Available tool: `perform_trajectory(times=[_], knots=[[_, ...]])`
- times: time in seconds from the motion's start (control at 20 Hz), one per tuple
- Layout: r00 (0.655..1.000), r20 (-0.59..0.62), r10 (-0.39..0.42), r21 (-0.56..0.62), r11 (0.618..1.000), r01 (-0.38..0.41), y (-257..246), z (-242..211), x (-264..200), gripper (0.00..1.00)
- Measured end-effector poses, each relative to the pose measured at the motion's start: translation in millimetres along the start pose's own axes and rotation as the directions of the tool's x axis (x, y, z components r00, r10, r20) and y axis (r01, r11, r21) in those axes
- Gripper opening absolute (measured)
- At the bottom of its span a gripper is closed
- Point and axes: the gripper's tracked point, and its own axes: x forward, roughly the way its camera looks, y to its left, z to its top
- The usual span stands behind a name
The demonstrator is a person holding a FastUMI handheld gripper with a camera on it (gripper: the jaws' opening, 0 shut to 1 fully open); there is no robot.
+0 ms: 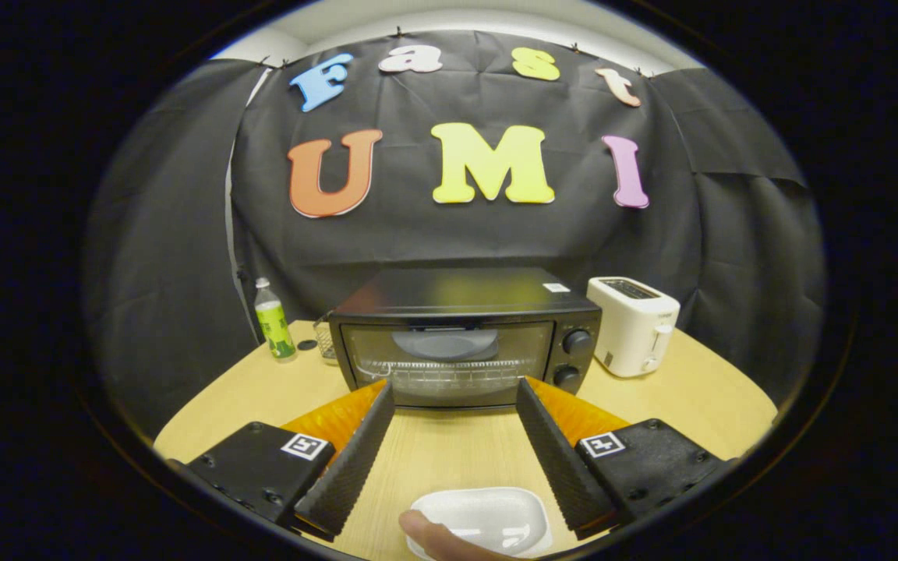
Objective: Open the toaster oven, put the food inside, and close the toaster oven door.
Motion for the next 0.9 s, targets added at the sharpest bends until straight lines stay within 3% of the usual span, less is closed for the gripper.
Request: perform_trajectory(times=[0.35, 0.7, 0.9], knots=[[0.995, 0.098, -0.013, 0.041, 0.999, 0.009, -18.0, 43.0, -80.2, 1.00], [0.976, 0.198, -0.085, 0.079, 0.994, 0.070, -57.4, 77.1, -165.4, 1.00], [0.979, 0.187, -0.082, 0.098, 0.993, 0.065, -66.7, 76.3, -194.5, 1.00]])
